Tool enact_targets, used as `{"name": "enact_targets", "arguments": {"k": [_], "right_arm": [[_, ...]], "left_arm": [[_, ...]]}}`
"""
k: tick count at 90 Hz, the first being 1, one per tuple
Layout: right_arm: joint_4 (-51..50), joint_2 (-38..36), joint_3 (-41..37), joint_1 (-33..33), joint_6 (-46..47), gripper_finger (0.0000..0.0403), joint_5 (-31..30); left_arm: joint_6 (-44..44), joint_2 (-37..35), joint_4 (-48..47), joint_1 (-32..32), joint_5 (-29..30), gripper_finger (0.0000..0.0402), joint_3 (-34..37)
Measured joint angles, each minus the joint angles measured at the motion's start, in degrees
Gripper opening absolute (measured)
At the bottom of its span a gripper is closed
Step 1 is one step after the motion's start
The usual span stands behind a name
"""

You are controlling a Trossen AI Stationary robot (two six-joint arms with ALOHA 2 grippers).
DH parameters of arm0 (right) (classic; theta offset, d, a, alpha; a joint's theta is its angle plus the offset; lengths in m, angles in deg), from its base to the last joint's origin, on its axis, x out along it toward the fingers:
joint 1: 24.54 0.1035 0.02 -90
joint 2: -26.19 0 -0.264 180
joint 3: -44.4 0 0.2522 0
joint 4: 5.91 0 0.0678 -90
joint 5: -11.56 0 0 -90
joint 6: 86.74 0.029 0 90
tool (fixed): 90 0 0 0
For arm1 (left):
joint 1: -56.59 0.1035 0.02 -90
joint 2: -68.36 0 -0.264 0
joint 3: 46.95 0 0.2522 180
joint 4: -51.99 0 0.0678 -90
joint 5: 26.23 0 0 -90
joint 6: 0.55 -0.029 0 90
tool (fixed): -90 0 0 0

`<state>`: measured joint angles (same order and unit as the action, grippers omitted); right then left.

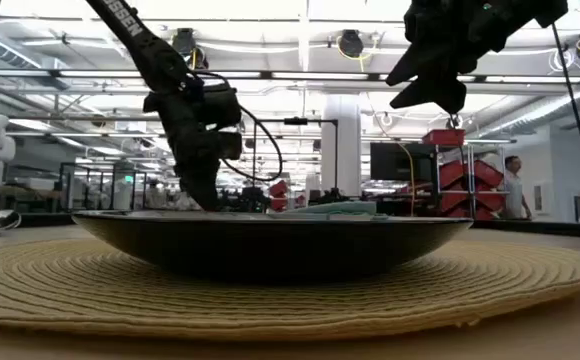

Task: Set table place
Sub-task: Move the blue napkin to the left of the brown mat

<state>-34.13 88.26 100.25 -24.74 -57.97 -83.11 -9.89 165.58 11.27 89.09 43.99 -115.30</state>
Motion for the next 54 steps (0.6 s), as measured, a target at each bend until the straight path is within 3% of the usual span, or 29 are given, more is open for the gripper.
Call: {"name": "enact_targets", "arguments": {"k": [18, 35, 54], "right_arm": [[0.0, 0.0, 0.0, 0.0, 0.0, 0.0196, 0.0], [0.0, 0.0, 0.0, 0.0, -0.3, 0.0196, 0.0], [-0.3, 0.0, 0.0, 0.3, -1.0, 0.0196, 0.1]], "left_arm": [[2.2, 0.0, 0.0, -0.2, 2.4, 0.0078, 0.0], [3.0, 0.0, 0.0, -2.1, 3.0, 0.0143, 0.0], [5.4, 0.0, 1.8, -5.0, 9.8, 0.02, 0.0]]}}
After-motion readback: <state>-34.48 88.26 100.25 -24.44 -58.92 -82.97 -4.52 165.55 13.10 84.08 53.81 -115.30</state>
